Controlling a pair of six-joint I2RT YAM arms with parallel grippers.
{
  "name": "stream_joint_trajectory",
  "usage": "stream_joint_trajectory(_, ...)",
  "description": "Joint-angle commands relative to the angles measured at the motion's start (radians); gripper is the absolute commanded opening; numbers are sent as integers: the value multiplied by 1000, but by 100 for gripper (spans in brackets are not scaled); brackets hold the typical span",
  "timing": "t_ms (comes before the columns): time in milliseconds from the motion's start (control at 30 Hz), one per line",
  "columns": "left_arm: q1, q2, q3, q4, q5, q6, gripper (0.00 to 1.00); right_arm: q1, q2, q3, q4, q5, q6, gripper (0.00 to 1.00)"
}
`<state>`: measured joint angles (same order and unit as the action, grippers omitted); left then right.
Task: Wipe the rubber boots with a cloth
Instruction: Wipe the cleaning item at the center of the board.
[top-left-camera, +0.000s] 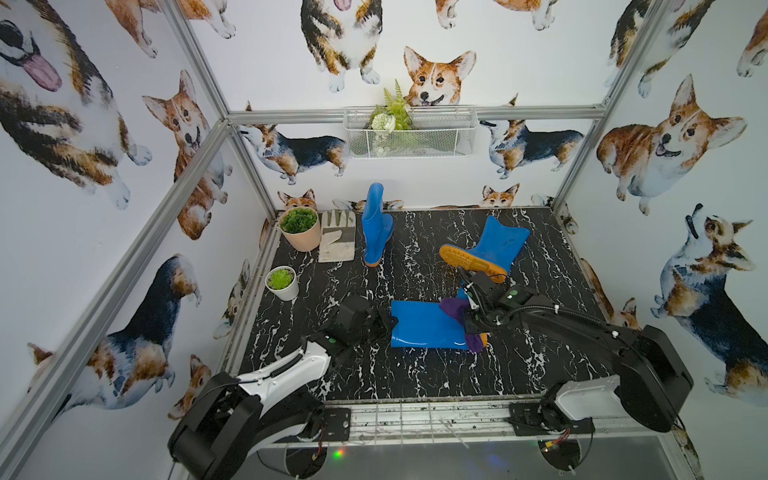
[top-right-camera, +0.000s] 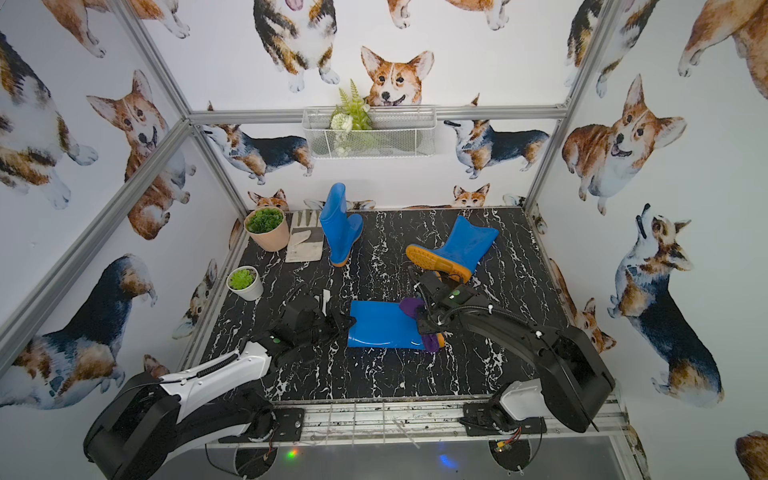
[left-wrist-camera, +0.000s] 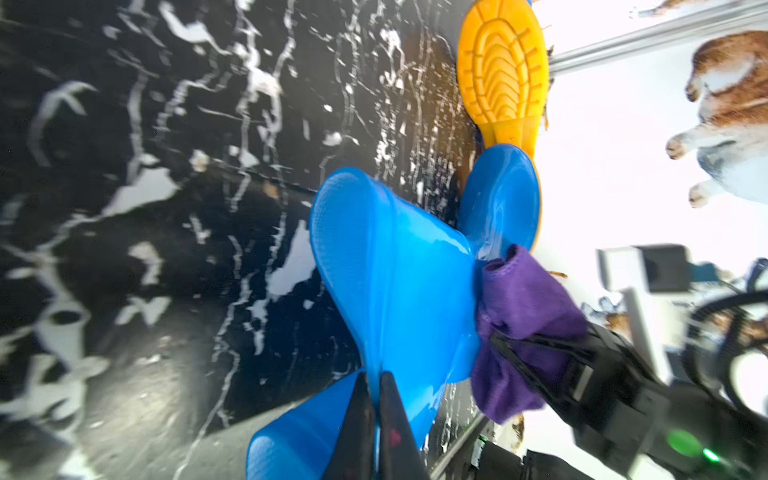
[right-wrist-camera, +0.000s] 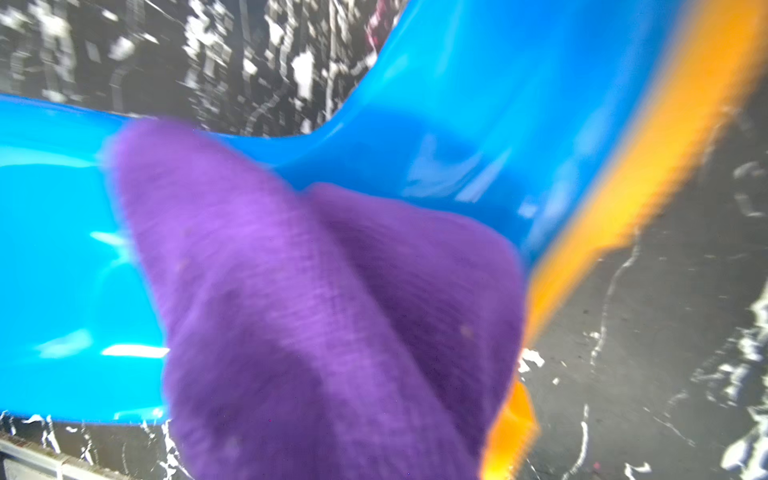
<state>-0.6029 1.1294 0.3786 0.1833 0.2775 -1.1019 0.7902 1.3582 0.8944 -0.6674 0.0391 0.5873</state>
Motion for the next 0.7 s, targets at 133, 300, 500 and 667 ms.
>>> stream_joint_trajectory(133, 3, 4, -8, -12, -7, 13, 0, 269, 288, 282, 43, 2, 26, 0)
stream_joint_trajectory(300, 21, -57, -61, -38, -12, 6, 0, 245, 380, 272, 29, -7, -26, 0)
stream_joint_trajectory(500, 96, -149, -107, -82, 32, 16, 0, -20, 139, -39, 91, -119, 23, 0)
stream_joint_trajectory(667, 164, -154, -105, -123, 124, 85, 6, -45, -8, -54, 76, -72, 17, 0)
